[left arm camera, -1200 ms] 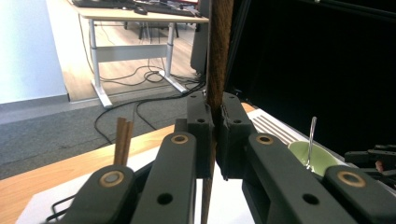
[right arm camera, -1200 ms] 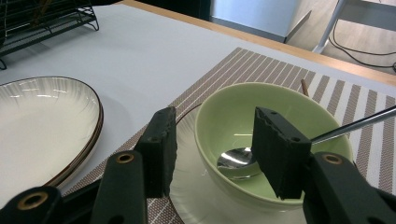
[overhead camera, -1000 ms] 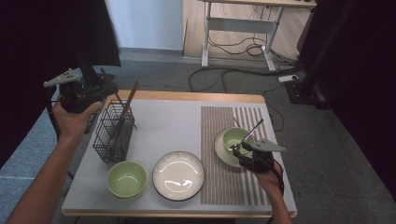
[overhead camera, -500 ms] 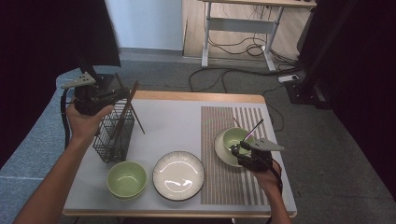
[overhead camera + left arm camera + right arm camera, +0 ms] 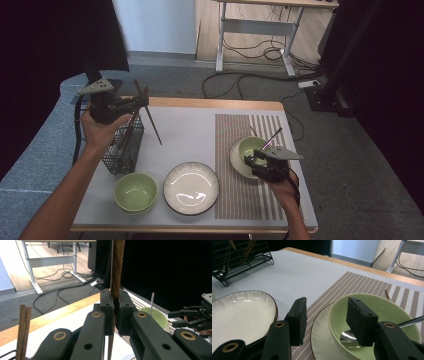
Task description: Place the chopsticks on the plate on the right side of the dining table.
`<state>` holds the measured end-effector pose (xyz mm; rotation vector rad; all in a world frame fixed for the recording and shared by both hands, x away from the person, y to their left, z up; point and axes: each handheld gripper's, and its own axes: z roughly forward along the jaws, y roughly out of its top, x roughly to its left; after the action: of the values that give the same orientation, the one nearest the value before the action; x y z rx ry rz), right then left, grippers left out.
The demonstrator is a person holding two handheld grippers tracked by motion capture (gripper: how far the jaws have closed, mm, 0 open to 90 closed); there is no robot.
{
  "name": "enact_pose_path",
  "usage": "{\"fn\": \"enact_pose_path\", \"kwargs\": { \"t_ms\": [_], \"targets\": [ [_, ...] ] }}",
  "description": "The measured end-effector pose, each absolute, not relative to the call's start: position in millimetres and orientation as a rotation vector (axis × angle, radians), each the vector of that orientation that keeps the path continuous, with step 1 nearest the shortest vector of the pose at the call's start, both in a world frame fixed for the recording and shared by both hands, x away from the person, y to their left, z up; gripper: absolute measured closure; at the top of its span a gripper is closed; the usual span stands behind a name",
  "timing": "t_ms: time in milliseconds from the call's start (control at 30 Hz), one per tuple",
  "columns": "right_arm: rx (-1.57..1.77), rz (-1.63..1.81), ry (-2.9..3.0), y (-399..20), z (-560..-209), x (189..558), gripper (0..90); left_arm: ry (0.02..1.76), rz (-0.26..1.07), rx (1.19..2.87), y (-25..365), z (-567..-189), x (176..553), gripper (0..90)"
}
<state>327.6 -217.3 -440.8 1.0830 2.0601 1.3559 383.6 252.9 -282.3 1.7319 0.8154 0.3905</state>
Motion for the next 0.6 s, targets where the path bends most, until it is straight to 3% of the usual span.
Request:
{"fn": "enact_pose_path", "kwargs": {
  "t_ms": [600],
  "targets": [
    [1.031, 1.354, 2.114, -199.2, -437.0, 333.9, 50.0, 0.793, 0.361, 1.751, 238.4, -289.2, 385.8, 84.7]
  ]
}}
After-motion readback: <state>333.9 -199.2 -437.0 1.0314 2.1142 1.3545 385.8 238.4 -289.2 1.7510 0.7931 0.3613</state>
